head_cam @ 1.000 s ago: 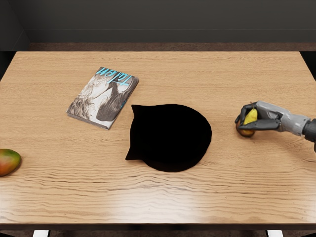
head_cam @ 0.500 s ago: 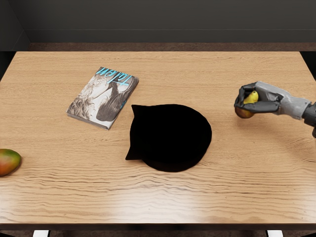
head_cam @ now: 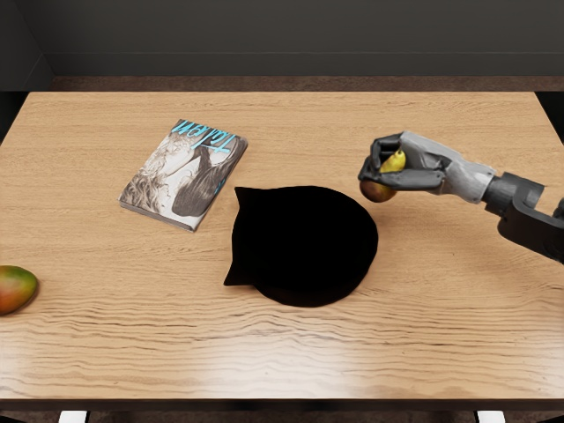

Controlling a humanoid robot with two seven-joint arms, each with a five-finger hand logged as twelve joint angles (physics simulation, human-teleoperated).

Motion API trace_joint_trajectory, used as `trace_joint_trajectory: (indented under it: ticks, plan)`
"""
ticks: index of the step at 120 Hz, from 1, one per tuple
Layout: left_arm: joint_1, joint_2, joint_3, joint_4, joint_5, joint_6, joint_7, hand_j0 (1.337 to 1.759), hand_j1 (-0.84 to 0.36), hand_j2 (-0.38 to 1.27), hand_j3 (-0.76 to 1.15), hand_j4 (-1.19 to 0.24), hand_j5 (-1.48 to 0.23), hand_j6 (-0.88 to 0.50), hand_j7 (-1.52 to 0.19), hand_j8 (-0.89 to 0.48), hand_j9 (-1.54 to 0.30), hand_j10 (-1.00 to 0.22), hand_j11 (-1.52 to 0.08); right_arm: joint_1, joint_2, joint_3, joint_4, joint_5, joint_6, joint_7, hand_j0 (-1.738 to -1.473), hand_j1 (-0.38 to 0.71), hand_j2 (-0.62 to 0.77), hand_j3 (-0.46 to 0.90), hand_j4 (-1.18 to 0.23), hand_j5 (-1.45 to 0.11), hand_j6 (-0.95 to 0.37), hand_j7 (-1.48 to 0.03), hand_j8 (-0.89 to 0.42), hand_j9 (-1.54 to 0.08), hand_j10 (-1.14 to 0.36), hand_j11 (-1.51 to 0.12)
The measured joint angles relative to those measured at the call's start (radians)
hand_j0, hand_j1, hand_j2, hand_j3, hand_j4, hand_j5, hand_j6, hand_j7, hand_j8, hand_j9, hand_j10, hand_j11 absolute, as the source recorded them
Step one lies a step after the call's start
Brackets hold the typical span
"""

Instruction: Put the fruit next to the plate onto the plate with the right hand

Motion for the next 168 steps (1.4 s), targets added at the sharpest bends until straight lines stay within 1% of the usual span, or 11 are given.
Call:
trace_joint_trajectory:
  ticks: [27, 52, 77, 128, 138, 153, 168]
  plan:
    - [0.0, 0.0, 0.0, 0.0, 0.0, 0.0, 0.0, 1.658, 0.35, 0.0, 0.0, 0.0, 0.0, 0.0, 0.0, 0.0, 0.0, 0.0, 0.0, -0.002, 0.062, 0.002, 0.037, 0.008, -0.001, 0.0, -1.617, 0.51, -0.18, 0.0, -0.83, -1.22, -0.87, -1.13, -0.52, -1.21, -0.25, -1.23]
    - [0.0, 0.0, 0.0, 0.0, 0.0, 0.0, 0.0, 1.658, 0.35, 0.0, 0.0, 0.0, 0.0, 0.0, 0.0, 0.0, 0.0, 0.0, 0.0, -0.012, 0.142, -0.004, 0.039, 0.007, 0.001, 0.0, -1.616, 0.49, -0.21, 0.0, -0.82, -1.23, -0.87, -1.13, -0.53, -1.22, -0.25, -1.24]
    - [0.0, 0.0, 0.0, 0.0, 0.0, 0.0, 0.0, 1.658, 0.35, 0.0, 0.0, 0.0, 0.0, 0.0, 0.0, 0.0, 0.0, 0.0, 0.0, -0.038, 0.196, -0.019, 0.033, -0.007, 0.001, 0.001, -1.62, 0.51, -0.2, 0.0, -0.82, -1.24, -0.87, -1.13, -0.53, -1.22, -0.24, -1.24]
    - [0.0, 0.0, 0.0, 0.0, 0.0, 0.0, 0.0, 1.658, 0.35, 0.0, 0.0, 0.0, 0.0, 0.0, 0.0, 0.0, 0.0, 0.0, 0.0, -0.047, 0.224, -0.038, 0.031, -0.008, 0.003, 0.001, -1.627, 0.49, -0.23, 0.0, -0.81, -1.23, -0.87, -1.13, -0.53, -1.23, -0.23, -1.25]
    - [0.0, 0.0, 0.0, 0.0, 0.0, 0.0, 0.0, 1.658, 0.35, 0.0, 0.0, 0.0, 0.0, 0.0, 0.0, 0.0, 0.0, 0.0, 0.0, -0.047, 0.224, -0.038, 0.031, -0.007, 0.004, 0.002, -1.63, 0.5, -0.2, 0.0, -0.79, -1.21, -0.85, -1.1, -0.53, -1.21, -0.23, -1.23]
    - [0.0, 0.0, 0.0, 0.0, 0.0, 0.0, 0.0, 1.658, 0.35, 0.0, 0.0, 0.0, 0.0, 0.0, 0.0, 0.0, 0.0, 0.0, 0.0, -0.047, 0.225, -0.037, 0.031, -0.004, 0.005, 0.001, -1.634, 0.5, -0.14, 0.0, -0.73, -1.09, -0.78, -1.01, -0.58, -1.1, -0.32, -1.12]
    - [0.0, 0.0, -0.001, 0.0, 0.0, 0.0, 0.0, 1.658, 0.35, 0.0, 0.0, 0.0, 0.0, 0.0, 0.0, 0.0, 0.0, 0.0, 0.0, -0.048, 0.225, -0.034, 0.022, 0.002, 0.005, 0.0, -1.643, 0.43, -0.13, 0.0, -0.67, -0.95, -0.69, -0.9, -0.59, -0.95, -0.43, -0.97]
